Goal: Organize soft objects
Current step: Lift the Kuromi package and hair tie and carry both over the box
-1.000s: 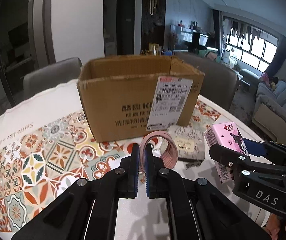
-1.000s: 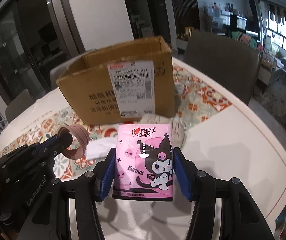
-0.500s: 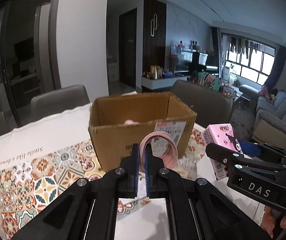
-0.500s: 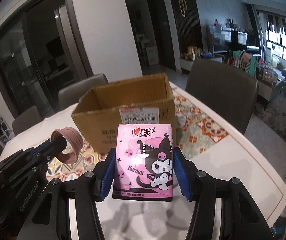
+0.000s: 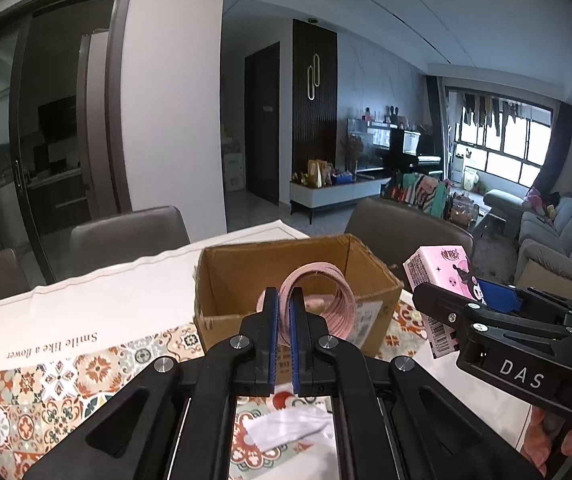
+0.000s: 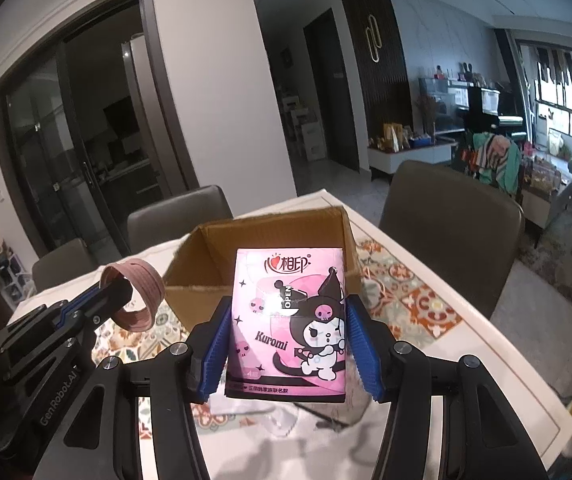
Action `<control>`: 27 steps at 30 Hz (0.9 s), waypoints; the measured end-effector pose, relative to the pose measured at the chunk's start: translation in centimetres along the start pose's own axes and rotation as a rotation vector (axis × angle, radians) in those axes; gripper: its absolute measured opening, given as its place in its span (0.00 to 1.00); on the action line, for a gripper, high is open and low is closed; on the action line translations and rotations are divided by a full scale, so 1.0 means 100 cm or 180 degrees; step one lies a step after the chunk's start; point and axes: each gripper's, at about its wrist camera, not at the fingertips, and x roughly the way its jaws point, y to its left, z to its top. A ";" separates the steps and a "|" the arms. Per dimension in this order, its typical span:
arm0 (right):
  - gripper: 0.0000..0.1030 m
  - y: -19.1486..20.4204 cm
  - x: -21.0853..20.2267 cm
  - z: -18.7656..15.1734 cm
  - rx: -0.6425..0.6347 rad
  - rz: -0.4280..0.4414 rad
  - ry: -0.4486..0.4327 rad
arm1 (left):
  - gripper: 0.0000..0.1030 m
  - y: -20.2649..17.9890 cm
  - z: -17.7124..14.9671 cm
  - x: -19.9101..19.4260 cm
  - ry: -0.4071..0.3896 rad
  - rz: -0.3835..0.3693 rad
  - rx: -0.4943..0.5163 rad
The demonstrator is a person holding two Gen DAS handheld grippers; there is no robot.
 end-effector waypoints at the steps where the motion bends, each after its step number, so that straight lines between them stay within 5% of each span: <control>1: 0.54 0.001 0.000 0.003 -0.0008 0.0007 -0.0023 | 0.07 0.001 0.001 0.001 -0.0012 0.0006 0.0001; 27: 0.54 0.003 0.065 0.038 -0.0216 -0.0027 -0.0093 | 0.07 0.019 0.018 0.074 -0.0006 0.0097 0.0052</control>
